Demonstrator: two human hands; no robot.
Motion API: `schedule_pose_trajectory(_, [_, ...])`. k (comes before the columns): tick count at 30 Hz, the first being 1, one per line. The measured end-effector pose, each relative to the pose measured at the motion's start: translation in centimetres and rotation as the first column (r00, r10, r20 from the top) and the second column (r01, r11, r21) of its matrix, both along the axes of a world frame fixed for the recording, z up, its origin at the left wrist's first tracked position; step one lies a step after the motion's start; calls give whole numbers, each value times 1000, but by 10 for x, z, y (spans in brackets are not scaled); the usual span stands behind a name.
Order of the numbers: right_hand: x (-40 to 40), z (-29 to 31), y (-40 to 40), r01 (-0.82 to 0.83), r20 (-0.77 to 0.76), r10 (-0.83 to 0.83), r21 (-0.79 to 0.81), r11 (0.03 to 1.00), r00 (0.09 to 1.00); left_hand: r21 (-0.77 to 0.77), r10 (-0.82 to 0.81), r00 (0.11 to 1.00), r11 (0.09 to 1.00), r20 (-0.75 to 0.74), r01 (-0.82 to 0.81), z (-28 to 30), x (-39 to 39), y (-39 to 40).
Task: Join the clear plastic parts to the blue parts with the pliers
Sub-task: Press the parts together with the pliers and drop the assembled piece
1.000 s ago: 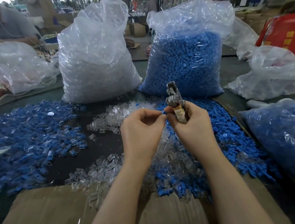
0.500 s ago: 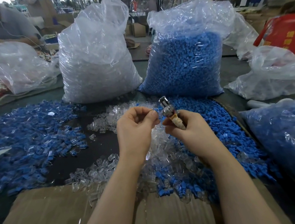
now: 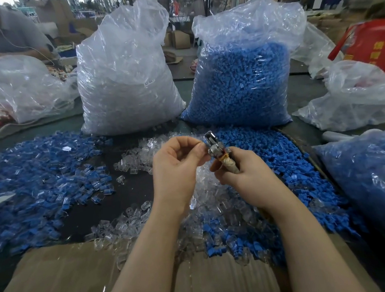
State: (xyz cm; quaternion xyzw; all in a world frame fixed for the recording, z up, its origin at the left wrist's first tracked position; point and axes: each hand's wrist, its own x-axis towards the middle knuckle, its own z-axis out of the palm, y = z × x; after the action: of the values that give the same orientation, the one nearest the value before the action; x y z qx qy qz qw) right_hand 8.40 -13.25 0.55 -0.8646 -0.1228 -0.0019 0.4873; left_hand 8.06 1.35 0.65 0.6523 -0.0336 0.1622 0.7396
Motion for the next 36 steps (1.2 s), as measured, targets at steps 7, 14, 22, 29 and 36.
schedule_pose_trajectory(7, [1,-4,1,22,50,-20,-43,999,999,-16,-12,1000,1000,1,12,0,-1,-1])
schedule_pose_trajectory(14, [2,-5,0,34,85,-28,-63,997,996,-25,-15,1000,1000,4,15,3,-1,-1])
schedule_pose_trajectory(22, [8,-11,-3,162,172,-126,-215,963,977,-230,-22,968,972,-249,-38,-2,4,17])
schedule_pose_trajectory(29, [17,-19,-24,371,159,-336,-360,856,929,-751,83,869,467,-487,-466,-10,13,90])
schedule_pose_trajectory(36, [20,-24,-34,426,157,-400,-444,788,903,-827,212,832,138,-513,-545,-24,5,139])
